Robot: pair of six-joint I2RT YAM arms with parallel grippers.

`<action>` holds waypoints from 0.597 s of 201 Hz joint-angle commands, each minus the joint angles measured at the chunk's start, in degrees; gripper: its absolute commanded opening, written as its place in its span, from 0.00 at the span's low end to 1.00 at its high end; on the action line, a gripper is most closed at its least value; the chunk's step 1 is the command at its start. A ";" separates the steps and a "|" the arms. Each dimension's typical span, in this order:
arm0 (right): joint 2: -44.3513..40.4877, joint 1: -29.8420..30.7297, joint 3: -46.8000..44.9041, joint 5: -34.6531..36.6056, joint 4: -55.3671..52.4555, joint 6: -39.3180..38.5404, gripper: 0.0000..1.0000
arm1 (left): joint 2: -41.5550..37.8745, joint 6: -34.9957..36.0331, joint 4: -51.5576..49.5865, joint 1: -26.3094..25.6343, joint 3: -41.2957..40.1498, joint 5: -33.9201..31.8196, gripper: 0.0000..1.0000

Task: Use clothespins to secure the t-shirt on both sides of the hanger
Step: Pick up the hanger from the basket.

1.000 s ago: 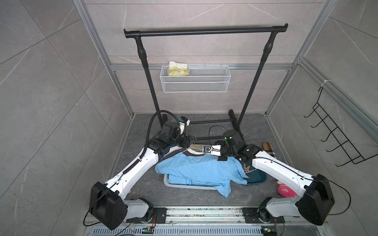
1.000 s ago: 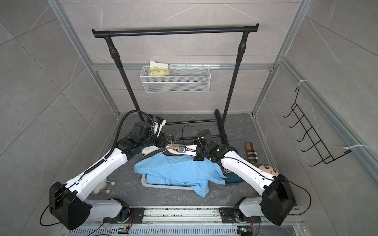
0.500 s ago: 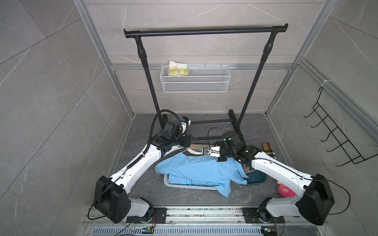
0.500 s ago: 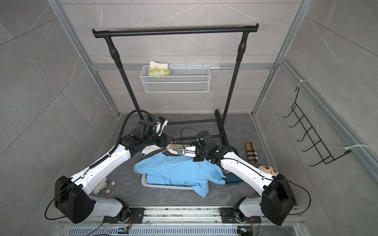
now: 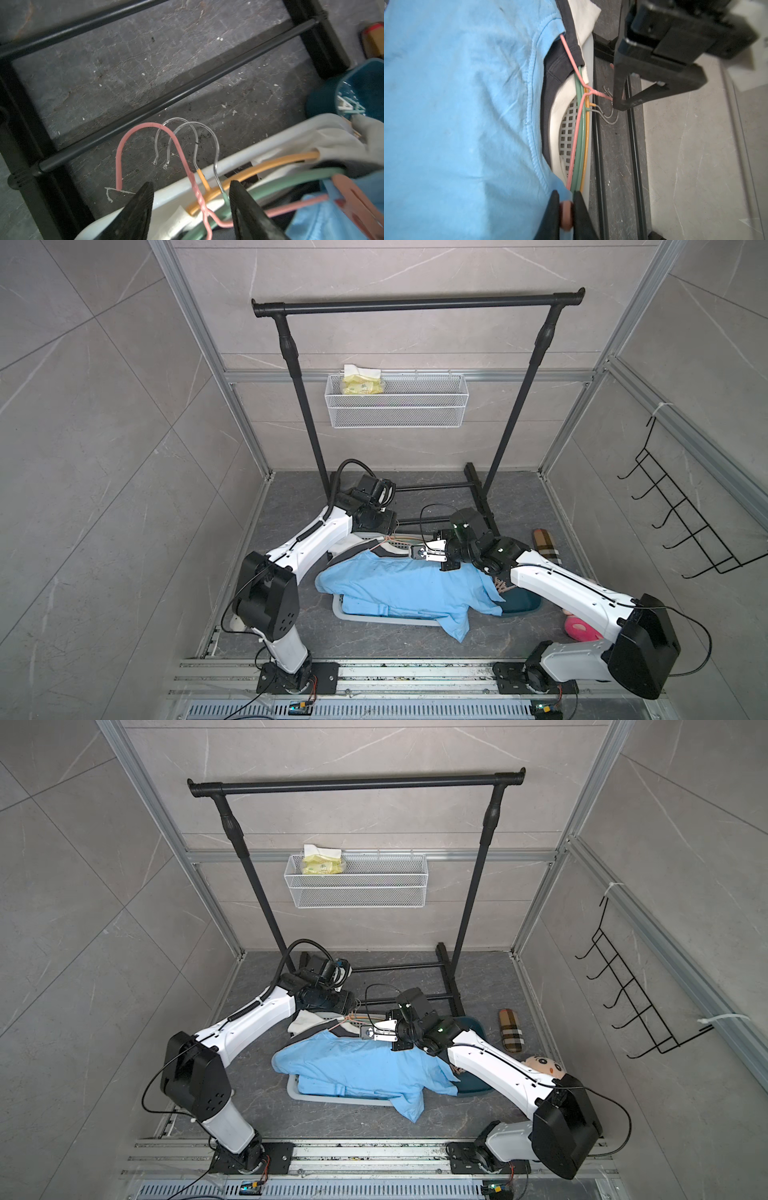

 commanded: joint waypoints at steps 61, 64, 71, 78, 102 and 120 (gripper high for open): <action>-0.85 1.00 -1.40 1.81 -0.65 -0.87 0.00 | 4.69 -9.94 -3.17 0.26 4.12 -2.27 0.38; -0.83 1.01 -1.40 1.87 -0.65 -0.88 0.00 | 4.69 -10.03 -3.09 0.20 4.03 -1.88 0.38; -0.87 1.07 -1.37 1.96 -0.65 -0.88 0.00 | 4.69 -10.48 -2.87 0.20 3.84 -1.12 0.38; -0.91 1.08 -1.35 2.04 -0.65 -0.88 0.00 | 4.84 -10.61 -2.92 0.18 3.85 -0.33 0.38; -0.92 1.28 -1.32 2.53 -0.65 -0.88 0.00 | 4.80 -11.02 -2.93 0.18 3.45 0.29 0.34; -1.04 1.44 -1.33 2.64 -0.56 -0.79 0.00 | 4.87 -11.64 -2.84 0.18 3.33 0.99 0.32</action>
